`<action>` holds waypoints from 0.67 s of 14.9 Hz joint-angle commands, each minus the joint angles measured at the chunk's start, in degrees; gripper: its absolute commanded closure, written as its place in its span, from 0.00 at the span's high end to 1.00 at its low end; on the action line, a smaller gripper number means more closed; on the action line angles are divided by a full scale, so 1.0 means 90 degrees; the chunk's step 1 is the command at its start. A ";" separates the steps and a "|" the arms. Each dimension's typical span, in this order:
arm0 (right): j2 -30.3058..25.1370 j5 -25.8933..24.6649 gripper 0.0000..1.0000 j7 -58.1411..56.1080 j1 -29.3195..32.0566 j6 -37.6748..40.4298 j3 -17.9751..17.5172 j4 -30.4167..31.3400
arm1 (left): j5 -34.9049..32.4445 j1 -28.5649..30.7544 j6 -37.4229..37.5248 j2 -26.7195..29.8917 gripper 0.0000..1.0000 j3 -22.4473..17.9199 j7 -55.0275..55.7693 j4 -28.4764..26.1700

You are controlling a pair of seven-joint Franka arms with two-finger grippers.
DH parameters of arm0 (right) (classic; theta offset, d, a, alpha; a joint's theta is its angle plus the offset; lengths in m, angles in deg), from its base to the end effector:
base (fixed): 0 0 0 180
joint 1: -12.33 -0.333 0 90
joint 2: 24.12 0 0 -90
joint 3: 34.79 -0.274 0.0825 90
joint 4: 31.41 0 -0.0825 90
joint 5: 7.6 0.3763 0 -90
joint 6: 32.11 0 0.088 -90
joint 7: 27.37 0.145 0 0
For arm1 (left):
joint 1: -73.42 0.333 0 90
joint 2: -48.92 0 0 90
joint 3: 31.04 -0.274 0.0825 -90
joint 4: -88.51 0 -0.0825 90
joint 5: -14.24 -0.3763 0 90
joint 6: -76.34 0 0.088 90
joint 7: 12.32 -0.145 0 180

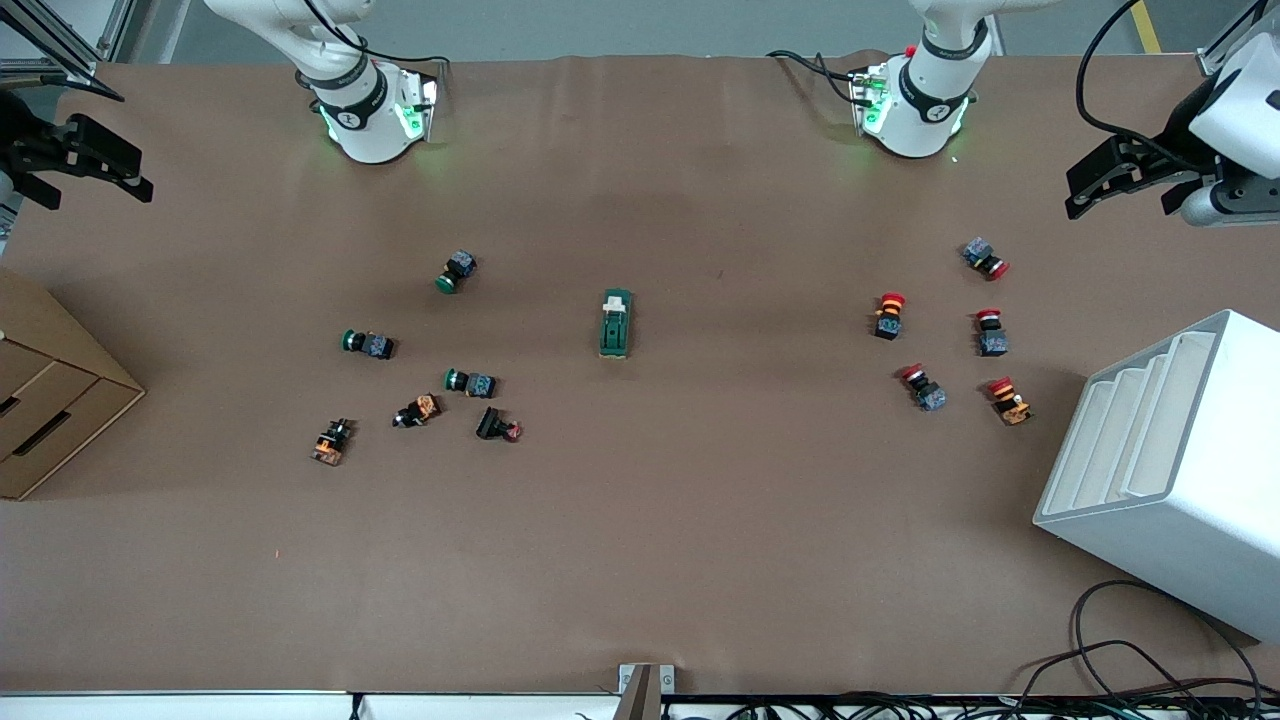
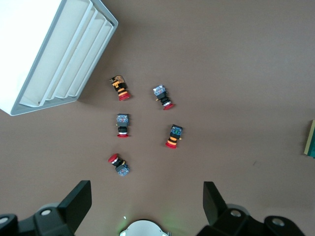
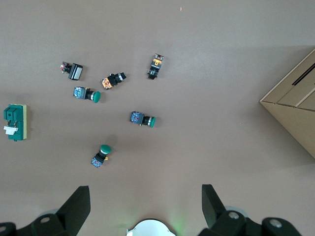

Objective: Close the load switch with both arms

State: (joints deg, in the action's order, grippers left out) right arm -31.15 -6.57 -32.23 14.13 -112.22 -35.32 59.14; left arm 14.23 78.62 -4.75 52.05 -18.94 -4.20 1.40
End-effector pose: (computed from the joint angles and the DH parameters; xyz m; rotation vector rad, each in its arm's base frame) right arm 0.4921 -0.0078 0.5895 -3.1188 -0.1016 0.0914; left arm 0.5098 -0.0644 0.5827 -3.1222 -0.0342 0.0776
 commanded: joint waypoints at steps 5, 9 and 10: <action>-0.0001 0.0130 1.00 -0.0026 0.0064 -0.0025 -0.0038 0.0066 | 0.0021 -0.0021 0.0065 -0.0036 1.00 0.0013 -0.0013 0.0138; -0.0001 0.0139 1.00 -0.0026 0.0064 -0.0044 -0.0038 0.0066 | 0.0176 -0.0099 -0.0033 -0.0416 1.00 0.0178 0.0006 0.0362; -0.0011 0.0140 1.00 -0.0026 0.0064 -0.0034 -0.0038 0.0066 | 0.0187 -0.0138 -0.0120 -0.0475 1.00 0.0344 0.0103 0.0362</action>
State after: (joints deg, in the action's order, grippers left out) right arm -30.93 -6.11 -32.23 14.13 -112.33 -35.33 59.33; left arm 15.11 78.21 -5.41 50.57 -17.92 -4.29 1.97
